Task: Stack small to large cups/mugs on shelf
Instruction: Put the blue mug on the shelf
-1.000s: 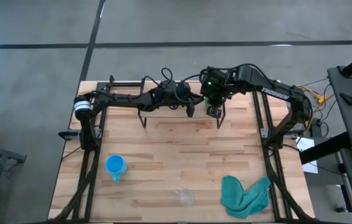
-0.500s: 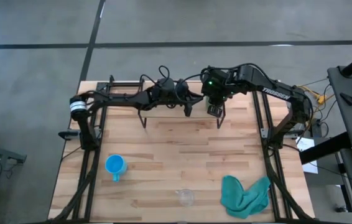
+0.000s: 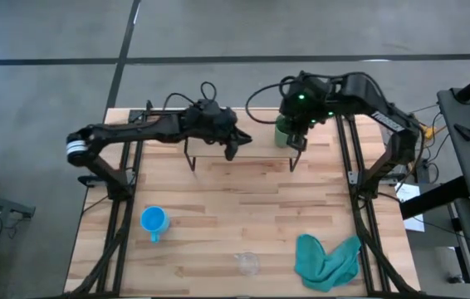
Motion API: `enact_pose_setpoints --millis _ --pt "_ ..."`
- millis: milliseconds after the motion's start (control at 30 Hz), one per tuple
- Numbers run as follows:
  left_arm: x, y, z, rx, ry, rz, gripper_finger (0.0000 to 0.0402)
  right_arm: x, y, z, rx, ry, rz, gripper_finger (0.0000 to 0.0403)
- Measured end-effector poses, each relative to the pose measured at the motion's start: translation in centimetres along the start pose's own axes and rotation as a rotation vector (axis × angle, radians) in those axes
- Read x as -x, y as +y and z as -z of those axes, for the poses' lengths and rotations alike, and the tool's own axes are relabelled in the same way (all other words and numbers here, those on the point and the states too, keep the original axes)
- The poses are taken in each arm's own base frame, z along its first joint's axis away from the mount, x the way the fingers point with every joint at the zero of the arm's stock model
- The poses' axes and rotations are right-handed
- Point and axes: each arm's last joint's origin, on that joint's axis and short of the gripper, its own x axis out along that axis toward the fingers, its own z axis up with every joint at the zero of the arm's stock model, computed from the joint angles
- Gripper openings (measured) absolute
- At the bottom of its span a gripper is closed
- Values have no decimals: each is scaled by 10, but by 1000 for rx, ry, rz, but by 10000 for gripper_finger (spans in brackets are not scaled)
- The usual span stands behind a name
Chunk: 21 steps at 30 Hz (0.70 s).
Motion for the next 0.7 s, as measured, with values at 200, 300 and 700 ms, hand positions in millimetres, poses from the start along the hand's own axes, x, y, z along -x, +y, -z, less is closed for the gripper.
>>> enact_pose_setpoints --millis 200,300,700 --pt "51 -32 -11 -55 2 41 38 19 22 5 31 -21 -133 85" --pt "74 -47 -7 -71 53 34 38 20 37 6 62 -20 -166 88" --pt "118 -93 21 118 211 -29 38 -15 86 18 5 128 -211 89"
